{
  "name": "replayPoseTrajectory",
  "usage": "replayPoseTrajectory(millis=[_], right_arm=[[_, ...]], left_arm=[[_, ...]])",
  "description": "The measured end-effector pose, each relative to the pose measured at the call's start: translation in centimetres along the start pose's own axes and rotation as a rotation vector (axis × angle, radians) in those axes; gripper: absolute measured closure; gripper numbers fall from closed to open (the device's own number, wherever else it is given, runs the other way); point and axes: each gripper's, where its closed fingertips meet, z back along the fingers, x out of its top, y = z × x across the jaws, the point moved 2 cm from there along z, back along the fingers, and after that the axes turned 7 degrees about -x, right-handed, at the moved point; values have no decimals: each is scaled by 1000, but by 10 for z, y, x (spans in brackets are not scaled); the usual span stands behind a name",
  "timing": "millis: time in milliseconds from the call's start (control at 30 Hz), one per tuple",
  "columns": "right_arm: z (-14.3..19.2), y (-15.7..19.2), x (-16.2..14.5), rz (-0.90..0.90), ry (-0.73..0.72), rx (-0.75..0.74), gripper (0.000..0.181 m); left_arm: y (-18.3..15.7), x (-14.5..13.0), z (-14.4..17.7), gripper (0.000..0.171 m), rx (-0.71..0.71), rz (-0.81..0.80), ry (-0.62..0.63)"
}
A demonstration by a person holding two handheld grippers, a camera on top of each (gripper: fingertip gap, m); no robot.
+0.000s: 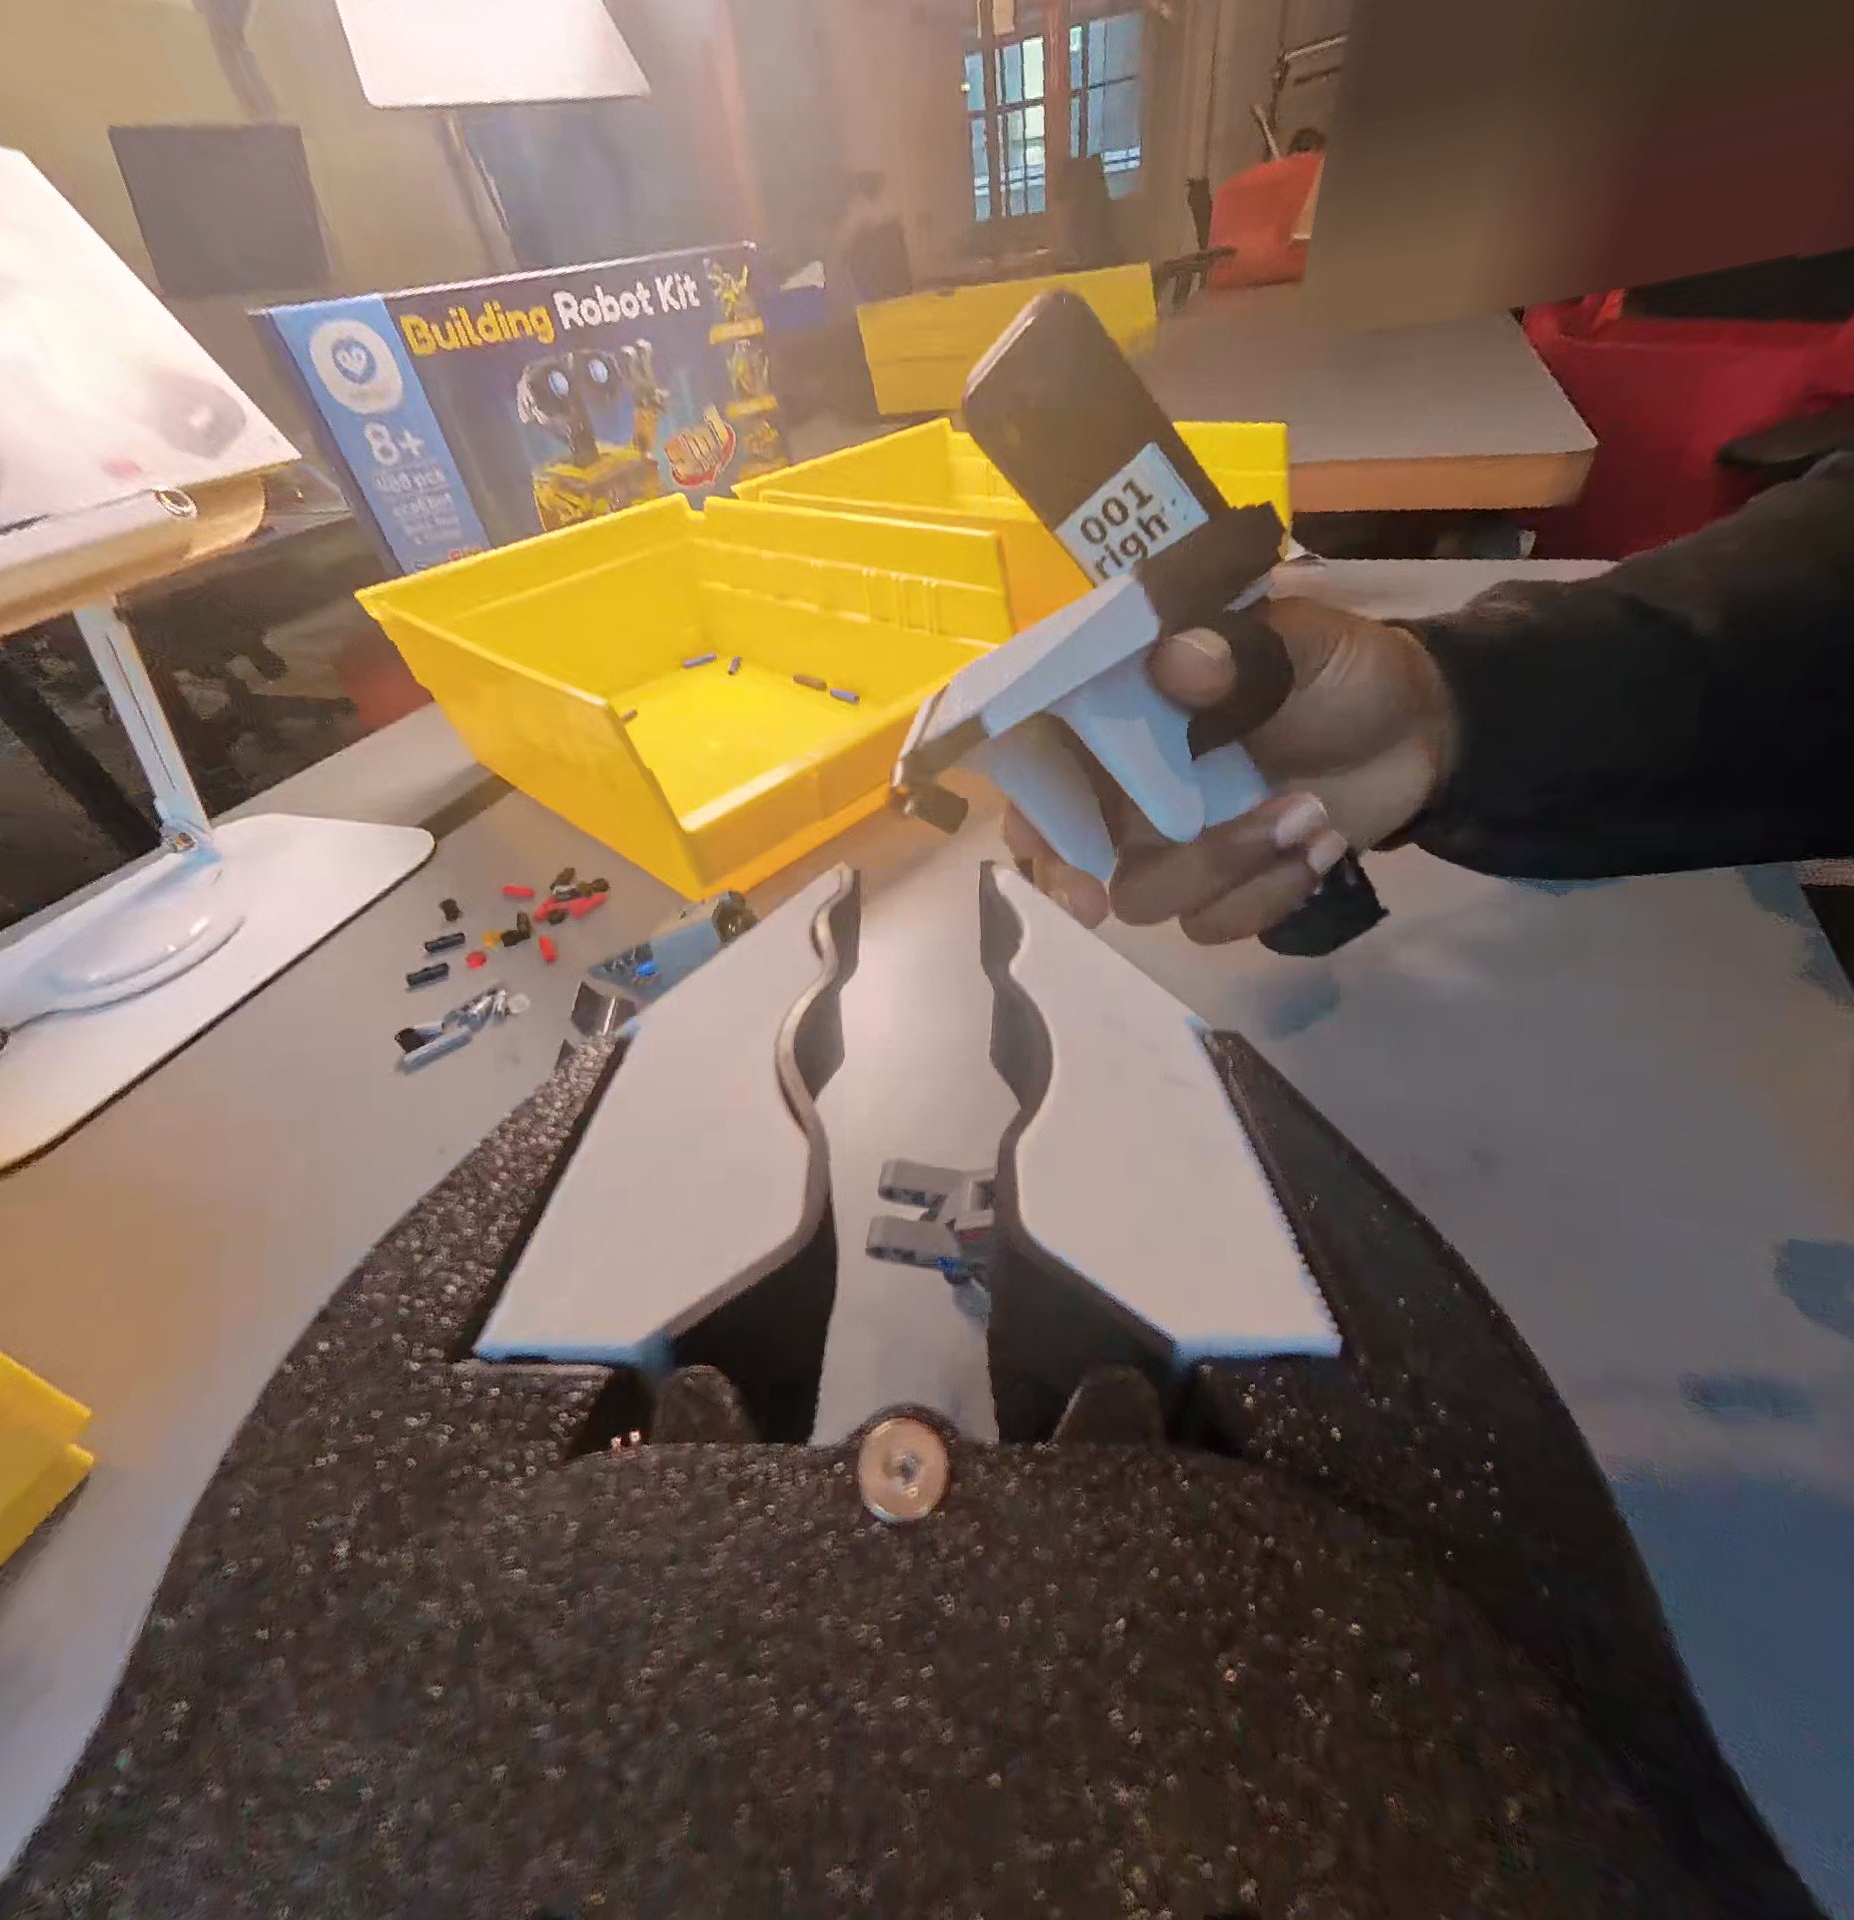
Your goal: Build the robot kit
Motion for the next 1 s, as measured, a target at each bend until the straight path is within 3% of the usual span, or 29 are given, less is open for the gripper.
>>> replayPoseTrajectory(millis=[100, 367, 500, 600, 767, 1000], right_arm=[[-2, 3, -1, -28, -23, 16, 181], [2, -7, -4, 165, 41, -83, 181], [22, -20, -11, 459, 289, -169, 173], [43, -35, 7, 640, 301, -301, 173], [57, -36, 18, 573, 268, -271, 169], [85, -23, 33, 740, 382, -312, 163]], left_arm=[[-1, 6, 0, 152, 8, 4, -26], [18, -5, 14, 164, 59, 41, 25], [36, -10, 27, 160, 87, 95, 37], [42, -12, 31, 158, 91, 123, 44], [41, -19, 27, 156, 78, 119, 78], [35, -30, 20, 154, 49, 125, 122]])
